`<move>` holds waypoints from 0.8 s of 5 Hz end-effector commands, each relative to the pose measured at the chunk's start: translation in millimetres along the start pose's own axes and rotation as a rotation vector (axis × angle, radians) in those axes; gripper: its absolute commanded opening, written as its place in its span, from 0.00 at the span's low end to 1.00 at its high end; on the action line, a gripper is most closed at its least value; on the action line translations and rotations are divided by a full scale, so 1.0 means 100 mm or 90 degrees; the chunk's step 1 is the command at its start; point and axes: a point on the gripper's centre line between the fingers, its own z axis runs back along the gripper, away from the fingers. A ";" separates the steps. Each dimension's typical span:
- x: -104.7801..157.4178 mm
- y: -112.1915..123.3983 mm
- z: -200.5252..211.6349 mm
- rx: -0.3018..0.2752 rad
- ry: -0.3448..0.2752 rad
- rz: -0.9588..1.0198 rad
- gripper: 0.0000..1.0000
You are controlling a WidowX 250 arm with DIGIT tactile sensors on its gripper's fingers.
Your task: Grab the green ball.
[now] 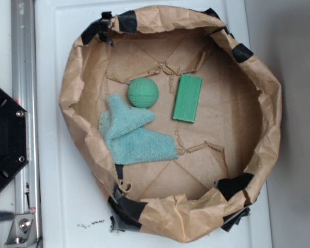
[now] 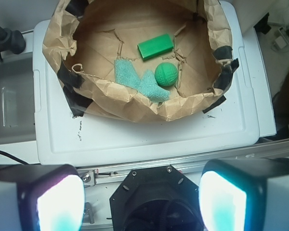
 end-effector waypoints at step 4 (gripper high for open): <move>0.96 0.17 -0.97 0.072 -0.025 0.301 1.00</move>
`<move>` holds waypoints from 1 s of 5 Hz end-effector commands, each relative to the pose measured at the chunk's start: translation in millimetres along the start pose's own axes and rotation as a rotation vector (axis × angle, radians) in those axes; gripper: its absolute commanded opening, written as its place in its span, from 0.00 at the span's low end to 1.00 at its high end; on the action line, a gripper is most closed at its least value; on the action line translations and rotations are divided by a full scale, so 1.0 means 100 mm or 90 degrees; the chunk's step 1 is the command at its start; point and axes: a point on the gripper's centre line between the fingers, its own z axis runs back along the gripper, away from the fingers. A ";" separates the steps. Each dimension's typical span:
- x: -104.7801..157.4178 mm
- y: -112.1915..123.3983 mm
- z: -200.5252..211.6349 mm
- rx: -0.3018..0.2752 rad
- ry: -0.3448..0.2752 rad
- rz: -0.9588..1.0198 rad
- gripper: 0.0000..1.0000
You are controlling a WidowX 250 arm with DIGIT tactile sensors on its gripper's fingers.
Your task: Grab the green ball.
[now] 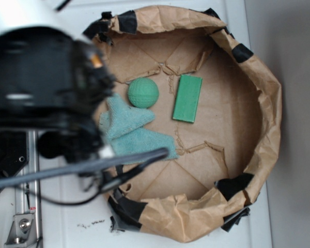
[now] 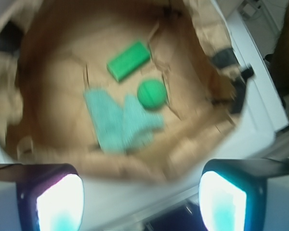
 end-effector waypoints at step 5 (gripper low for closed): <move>0.51 0.63 -1.44 0.007 0.061 -0.020 1.00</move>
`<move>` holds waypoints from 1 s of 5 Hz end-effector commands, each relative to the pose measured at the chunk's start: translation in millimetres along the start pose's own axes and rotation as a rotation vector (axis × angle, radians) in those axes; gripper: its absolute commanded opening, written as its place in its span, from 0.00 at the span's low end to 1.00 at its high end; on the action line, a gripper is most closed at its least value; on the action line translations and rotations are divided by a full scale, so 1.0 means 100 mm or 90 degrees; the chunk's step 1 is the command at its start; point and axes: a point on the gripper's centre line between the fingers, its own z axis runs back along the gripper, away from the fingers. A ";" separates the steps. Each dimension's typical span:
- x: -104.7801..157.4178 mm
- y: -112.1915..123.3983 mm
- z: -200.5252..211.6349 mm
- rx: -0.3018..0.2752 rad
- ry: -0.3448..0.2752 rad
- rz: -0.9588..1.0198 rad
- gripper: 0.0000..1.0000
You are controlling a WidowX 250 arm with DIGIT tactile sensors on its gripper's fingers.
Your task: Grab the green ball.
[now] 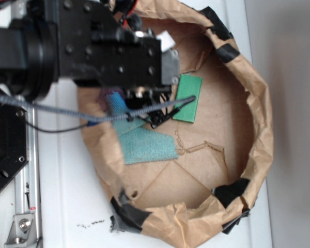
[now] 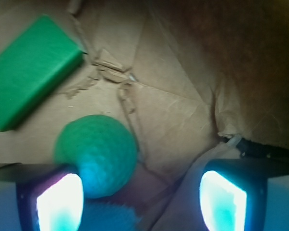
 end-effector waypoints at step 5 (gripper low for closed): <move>0.18 -0.46 -0.41 -0.212 0.082 -0.290 0.00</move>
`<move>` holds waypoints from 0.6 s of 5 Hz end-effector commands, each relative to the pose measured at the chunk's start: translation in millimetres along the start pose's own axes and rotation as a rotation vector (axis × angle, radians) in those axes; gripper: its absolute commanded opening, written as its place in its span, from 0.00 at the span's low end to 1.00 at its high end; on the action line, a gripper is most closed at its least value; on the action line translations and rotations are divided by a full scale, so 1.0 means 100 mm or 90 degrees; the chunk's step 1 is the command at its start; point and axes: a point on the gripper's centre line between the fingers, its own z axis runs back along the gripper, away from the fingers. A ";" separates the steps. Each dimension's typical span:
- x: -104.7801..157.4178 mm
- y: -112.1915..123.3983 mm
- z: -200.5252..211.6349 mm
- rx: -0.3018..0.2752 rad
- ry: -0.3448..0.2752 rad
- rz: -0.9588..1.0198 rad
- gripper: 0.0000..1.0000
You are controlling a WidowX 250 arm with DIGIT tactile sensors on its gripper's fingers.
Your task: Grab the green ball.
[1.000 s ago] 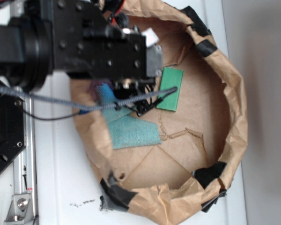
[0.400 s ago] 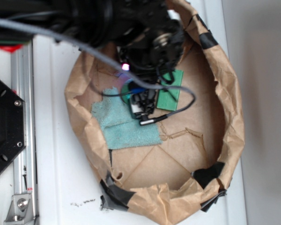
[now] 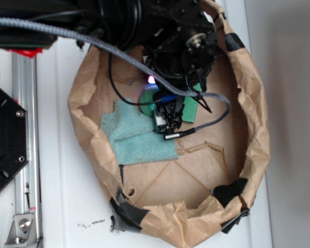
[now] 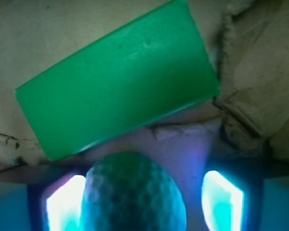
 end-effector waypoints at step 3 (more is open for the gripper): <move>-0.04 -0.46 0.77 0.051 -0.037 -0.045 0.00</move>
